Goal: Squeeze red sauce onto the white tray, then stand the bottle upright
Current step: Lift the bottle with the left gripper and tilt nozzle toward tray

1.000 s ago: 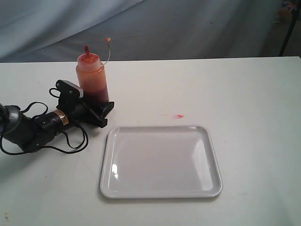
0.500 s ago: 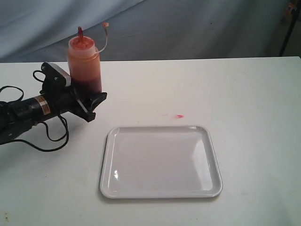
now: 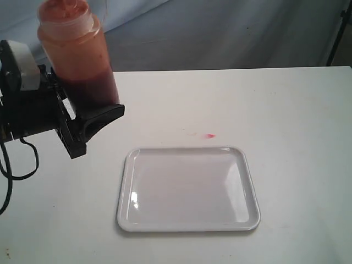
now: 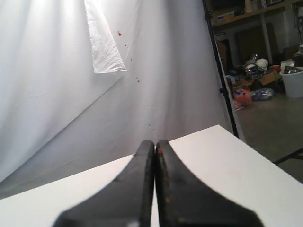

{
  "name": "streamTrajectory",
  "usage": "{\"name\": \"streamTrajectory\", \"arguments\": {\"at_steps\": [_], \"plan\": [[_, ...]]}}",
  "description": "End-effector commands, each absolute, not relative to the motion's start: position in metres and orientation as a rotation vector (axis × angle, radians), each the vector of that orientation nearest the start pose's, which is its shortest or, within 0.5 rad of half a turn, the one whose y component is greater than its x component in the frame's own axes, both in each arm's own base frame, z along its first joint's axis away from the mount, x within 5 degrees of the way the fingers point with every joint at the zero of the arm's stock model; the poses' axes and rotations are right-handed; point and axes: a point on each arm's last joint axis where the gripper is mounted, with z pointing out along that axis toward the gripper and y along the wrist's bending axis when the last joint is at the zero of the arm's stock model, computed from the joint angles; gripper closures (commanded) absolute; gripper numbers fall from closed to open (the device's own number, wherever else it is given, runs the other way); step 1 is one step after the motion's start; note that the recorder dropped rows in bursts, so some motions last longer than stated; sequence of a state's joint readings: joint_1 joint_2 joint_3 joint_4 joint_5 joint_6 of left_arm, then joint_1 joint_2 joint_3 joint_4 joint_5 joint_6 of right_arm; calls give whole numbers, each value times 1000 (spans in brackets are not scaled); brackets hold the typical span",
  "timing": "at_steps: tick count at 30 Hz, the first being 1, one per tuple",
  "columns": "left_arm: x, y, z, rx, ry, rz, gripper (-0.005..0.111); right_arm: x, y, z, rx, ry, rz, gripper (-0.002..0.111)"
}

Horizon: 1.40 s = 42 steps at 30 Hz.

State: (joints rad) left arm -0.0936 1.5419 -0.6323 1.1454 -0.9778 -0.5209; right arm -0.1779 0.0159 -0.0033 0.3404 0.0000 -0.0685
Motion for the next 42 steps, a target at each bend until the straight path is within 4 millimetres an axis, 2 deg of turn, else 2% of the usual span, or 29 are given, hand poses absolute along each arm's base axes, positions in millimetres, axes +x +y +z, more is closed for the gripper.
{"name": "streamTrajectory", "arguments": {"at_steps": [1,4,8,14,22,26,28,30,34,37,42], "plan": [[240,-123,248,1014,1536,-532,107,58,-7,211,318,1483,140,108],[226,-133,259,1046,1579,-390,107,58,-3,212,270,1489,209,108],[223,-111,273,940,1688,-156,107,58,-2,216,261,1445,237,108],[217,-90,283,997,1684,151,107,58,-2,216,278,1443,254,108],[217,-86,285,1032,1671,231,107,58,-2,216,283,1442,260,108],[217,-84,284,1045,1672,269,107,58,-3,216,421,1412,402,108],[217,-84,284,1066,1660,285,107,58,-1,212,375,1468,374,108],[217,-86,284,1097,1638,294,107,56,3,221,294,1525,346,108],[215,-96,280,1256,1544,344,107,49,7,248,242,1497,372,108],[222,-101,273,1359,1510,393,107,41,13,271,169,1475,408,108],[241,-107,270,1388,1534,433,107,13,31,323,-188,1376,335,108]]}}
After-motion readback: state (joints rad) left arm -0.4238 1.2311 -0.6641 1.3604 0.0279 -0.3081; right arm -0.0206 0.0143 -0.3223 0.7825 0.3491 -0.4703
